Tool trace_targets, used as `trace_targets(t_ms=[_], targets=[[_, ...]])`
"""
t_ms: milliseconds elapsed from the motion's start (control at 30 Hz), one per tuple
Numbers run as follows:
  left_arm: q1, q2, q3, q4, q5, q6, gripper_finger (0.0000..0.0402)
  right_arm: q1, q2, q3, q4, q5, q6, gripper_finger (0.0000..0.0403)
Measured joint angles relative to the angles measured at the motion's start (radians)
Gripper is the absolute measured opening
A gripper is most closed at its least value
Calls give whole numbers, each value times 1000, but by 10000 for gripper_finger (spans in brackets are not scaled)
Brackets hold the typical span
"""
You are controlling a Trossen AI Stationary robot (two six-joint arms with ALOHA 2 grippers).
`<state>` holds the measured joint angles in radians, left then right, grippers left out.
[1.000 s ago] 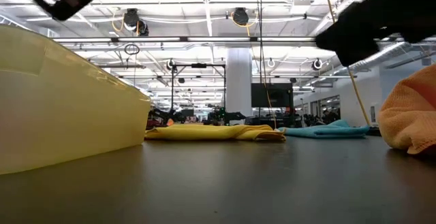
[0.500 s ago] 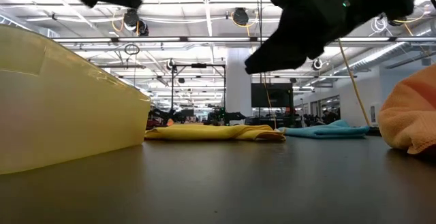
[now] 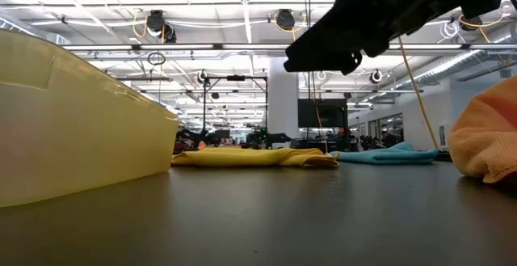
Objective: Fold microfiber towels
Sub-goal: Adjust the yellow bin on the table
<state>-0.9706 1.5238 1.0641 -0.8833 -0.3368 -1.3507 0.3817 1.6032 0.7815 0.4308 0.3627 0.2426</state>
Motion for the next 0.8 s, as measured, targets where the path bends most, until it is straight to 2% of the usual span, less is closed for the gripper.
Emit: trace_targets(t_ms=[133, 267, 433, 533, 667, 800], targets=[[-4, 0, 0, -171, 95, -172, 34, 0, 0, 0, 10, 0, -21, 173], [6, 0, 0, -287, 66, -286, 98, 0, 0, 0, 8, 1, -31, 173], [47, 0, -19, -283, 32, -320, 185, 0, 0, 0, 4, 1, -31, 173], [74, 0, -53, -249, 52, -352, 215, 0, 0, 0, 6, 1, -30, 173], [112, 0, -115, -237, 94, -383, 215, 0, 0, 0, 5, 1, -30, 173], [135, 0, -143, -221, 100, -374, 176, 0, 0, 0, 5, 1, -30, 173]])
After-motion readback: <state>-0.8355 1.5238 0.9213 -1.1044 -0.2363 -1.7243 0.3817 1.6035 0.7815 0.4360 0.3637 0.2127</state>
